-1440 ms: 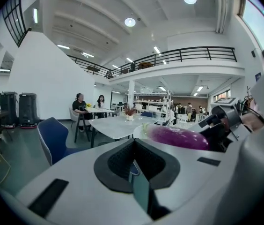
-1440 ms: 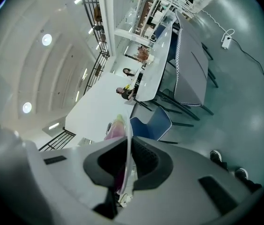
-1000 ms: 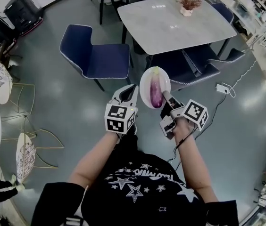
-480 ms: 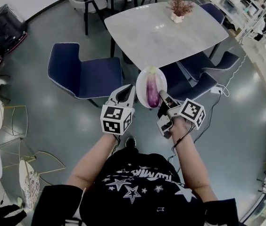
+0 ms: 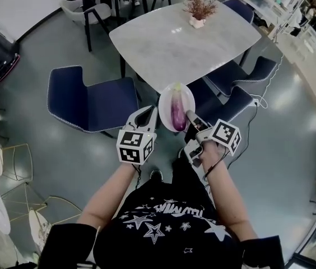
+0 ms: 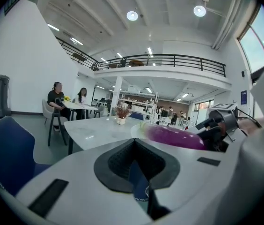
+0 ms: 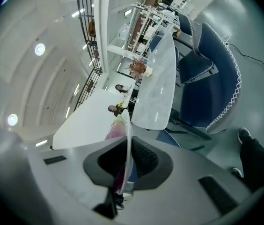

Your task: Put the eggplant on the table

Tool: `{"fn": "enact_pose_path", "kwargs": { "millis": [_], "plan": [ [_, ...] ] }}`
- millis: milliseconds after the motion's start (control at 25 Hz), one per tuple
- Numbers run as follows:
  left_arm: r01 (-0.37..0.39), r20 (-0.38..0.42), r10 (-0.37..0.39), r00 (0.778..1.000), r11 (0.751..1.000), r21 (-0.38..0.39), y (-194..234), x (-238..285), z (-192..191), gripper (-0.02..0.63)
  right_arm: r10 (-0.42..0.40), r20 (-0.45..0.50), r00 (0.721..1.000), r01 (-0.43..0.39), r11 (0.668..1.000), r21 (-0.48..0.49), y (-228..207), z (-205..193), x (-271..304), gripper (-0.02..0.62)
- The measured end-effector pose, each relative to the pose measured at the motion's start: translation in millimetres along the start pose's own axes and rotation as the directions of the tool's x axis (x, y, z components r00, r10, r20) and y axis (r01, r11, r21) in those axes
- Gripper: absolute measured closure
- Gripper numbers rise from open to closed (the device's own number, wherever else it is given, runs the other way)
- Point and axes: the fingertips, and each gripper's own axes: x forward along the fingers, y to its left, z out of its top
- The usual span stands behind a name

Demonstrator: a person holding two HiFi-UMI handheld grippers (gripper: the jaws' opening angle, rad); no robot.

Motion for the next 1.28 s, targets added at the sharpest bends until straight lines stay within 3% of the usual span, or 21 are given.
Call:
{"fn": "enact_pose_path", "kwargs": {
  "millis": [120,440,600,800,1040,1280],
  "plan": [
    [0.003,-0.002,-0.003,1.000,1.000,0.009,-0.3,7.8,1.6,0.598,0.002,0.002,1.000,-0.002,1.000,0.008,-4.5,7.1,5.3,0.568],
    [-0.031,0.009,0.031,0.999,0.999,0.028,4.7,76.5,34.2,0.598,0.027,-0.054,0.998,-0.026,1.000,0.011,-10.1,73.6,57.3,0.569],
    [-0.066,0.034,0.067,0.997,0.997,-0.034,19.7,107.8,52.0,0.598,0.057,-0.088,0.995,-0.057,0.998,0.000,-5.5,102.6,86.4,0.569],
    [-0.117,0.038,0.119,0.992,0.993,-0.033,27.8,155.4,70.1,0.598,0.060,-0.136,0.989,-0.062,0.998,-0.011,-12.6,148.2,115.7,0.569],
    [-0.171,0.035,0.172,0.985,0.985,-0.031,25.6,198.3,75.5,0.598,0.071,-0.186,0.980,-0.074,0.997,-0.012,-30.8,192.3,136.8,0.569],
    [-0.208,0.000,0.208,0.978,0.977,-0.039,31.1,224.2,75.7,0.598,0.082,-0.228,0.970,-0.082,0.997,0.009,-38.4,211.1,150.9,0.569]
  ]
}}
